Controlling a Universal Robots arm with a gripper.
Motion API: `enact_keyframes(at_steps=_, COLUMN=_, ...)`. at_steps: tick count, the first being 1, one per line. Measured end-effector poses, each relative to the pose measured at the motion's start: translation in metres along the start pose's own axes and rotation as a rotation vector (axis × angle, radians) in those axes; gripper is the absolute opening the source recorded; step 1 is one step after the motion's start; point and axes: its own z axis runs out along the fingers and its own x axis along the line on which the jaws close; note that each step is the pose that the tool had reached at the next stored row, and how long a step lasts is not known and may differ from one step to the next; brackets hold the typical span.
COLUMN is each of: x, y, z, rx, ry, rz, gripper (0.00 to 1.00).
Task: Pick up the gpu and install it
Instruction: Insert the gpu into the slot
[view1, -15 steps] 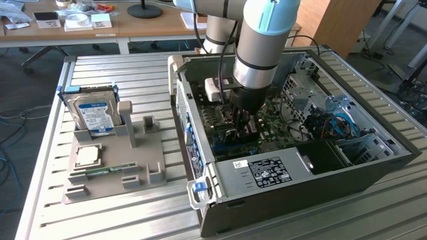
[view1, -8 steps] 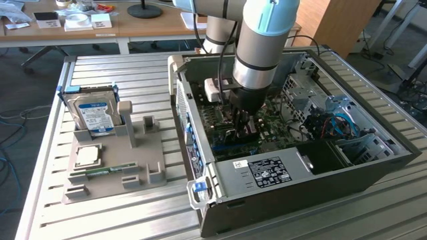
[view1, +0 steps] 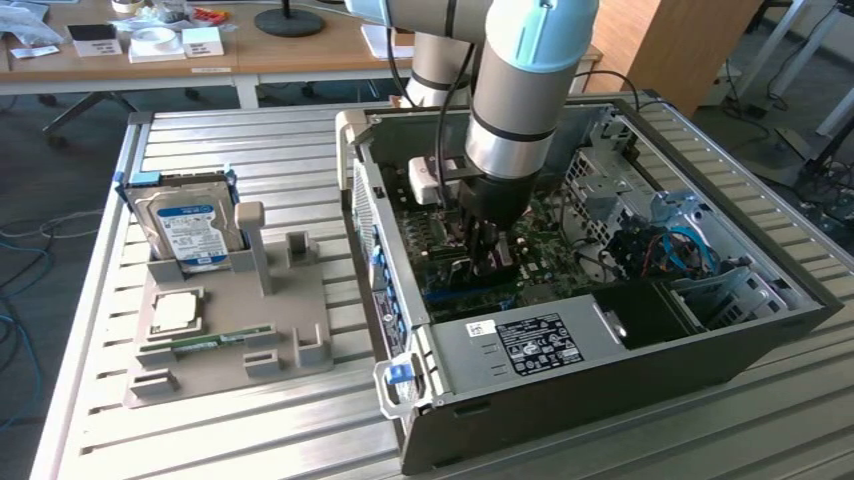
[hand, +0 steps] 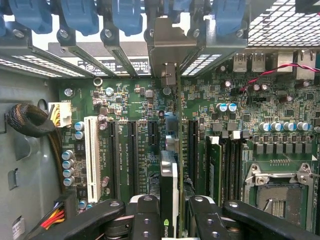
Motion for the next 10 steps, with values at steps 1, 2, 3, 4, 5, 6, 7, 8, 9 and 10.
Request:
enact_keyframes(at_steps=1, x=0.0000, y=0.0000, z=0.0000, rx=0.0000, ry=0.0000, rz=0.000, gripper=0.27)
enact_keyframes(at_steps=2, x=0.0000, y=0.0000, z=0.0000, rx=0.0000, ry=0.0000, rz=0.000, gripper=0.27)
enact_keyframes(at_steps=3, x=0.0000, y=0.0000, z=0.0000, rx=0.0000, ry=0.0001, rz=0.000, gripper=0.27)
enact_keyframes(at_steps=4, x=-0.0001, y=0.0000, z=0.0000, rx=0.0000, ry=0.0001, rz=0.000, gripper=0.27)
enact_keyframes(at_steps=5, x=-0.0001, y=0.0000, z=0.0000, rx=0.0000, ry=0.0000, rz=0.000, gripper=0.27)
enact_keyframes(at_steps=6, x=-0.0001, y=0.0000, z=0.0000, rx=0.0000, ry=0.0000, rz=0.000, gripper=0.27)
enact_keyframes(at_steps=7, x=-0.0001, y=0.0000, z=0.0000, rx=0.0000, ry=0.0001, rz=0.000, gripper=0.27)
enact_keyframes(at_steps=8, x=-0.0001, y=0.0000, z=0.0000, rx=0.0000, ry=0.0001, rz=0.000, gripper=0.27)
enact_keyframes(at_steps=9, x=-0.0002, y=0.0000, z=0.0000, rx=0.0000, ry=0.0001, rz=0.000, gripper=0.27)
enact_keyframes(at_steps=10, x=-0.0002, y=0.0000, z=-0.0001, rx=-0.0001, ry=0.0001, rz=0.000, gripper=0.27)
